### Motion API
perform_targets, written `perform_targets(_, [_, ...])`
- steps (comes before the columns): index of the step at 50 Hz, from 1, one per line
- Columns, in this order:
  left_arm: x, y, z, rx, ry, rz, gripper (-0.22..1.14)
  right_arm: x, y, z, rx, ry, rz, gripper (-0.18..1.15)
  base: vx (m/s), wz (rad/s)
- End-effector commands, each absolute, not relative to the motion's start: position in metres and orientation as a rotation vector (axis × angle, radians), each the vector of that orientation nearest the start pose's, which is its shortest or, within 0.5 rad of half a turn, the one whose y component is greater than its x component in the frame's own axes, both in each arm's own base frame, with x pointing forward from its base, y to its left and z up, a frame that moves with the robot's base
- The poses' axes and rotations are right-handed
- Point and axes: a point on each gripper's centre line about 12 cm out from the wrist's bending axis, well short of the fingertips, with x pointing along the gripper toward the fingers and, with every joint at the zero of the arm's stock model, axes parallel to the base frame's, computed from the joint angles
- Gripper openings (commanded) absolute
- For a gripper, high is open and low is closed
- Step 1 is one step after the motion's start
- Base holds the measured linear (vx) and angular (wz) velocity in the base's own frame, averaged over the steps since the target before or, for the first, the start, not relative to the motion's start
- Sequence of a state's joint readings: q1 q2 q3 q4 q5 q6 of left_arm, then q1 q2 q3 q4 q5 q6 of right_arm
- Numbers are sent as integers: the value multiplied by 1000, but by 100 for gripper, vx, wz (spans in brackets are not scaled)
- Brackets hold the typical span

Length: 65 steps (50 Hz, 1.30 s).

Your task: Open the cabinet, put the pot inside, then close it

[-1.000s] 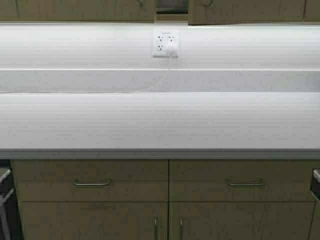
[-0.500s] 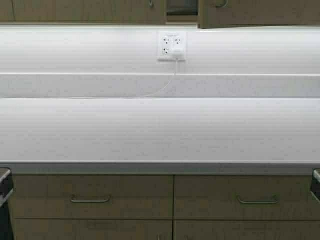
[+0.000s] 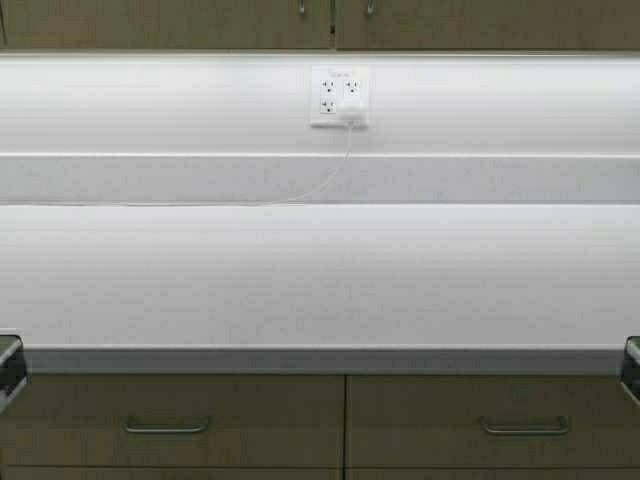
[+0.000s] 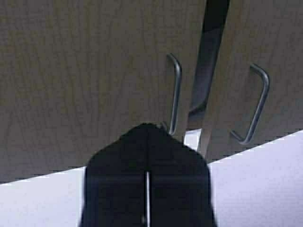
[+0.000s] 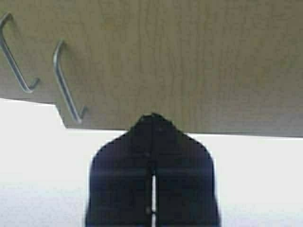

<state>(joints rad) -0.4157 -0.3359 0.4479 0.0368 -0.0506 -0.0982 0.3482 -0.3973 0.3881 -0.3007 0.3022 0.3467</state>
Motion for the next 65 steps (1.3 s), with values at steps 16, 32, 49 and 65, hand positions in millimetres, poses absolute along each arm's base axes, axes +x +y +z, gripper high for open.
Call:
perform_targets(16, [386,-171,404,-53,51,-418,3,275,95,384,-7,266,273,6,4,1])
perform_targets(32, [358,-159,393,-50,77,-417,3,268,92,376,-11,277,272,6,1,0])
perform_targets(49, [331,-147,384,-47,86,-416,3,266,92,371,-11,286,272,6,0,0])
perform_targets(65, [321,-143,379,-52,98,-415,3,265,91,369,-18,288,273,6,0,0])
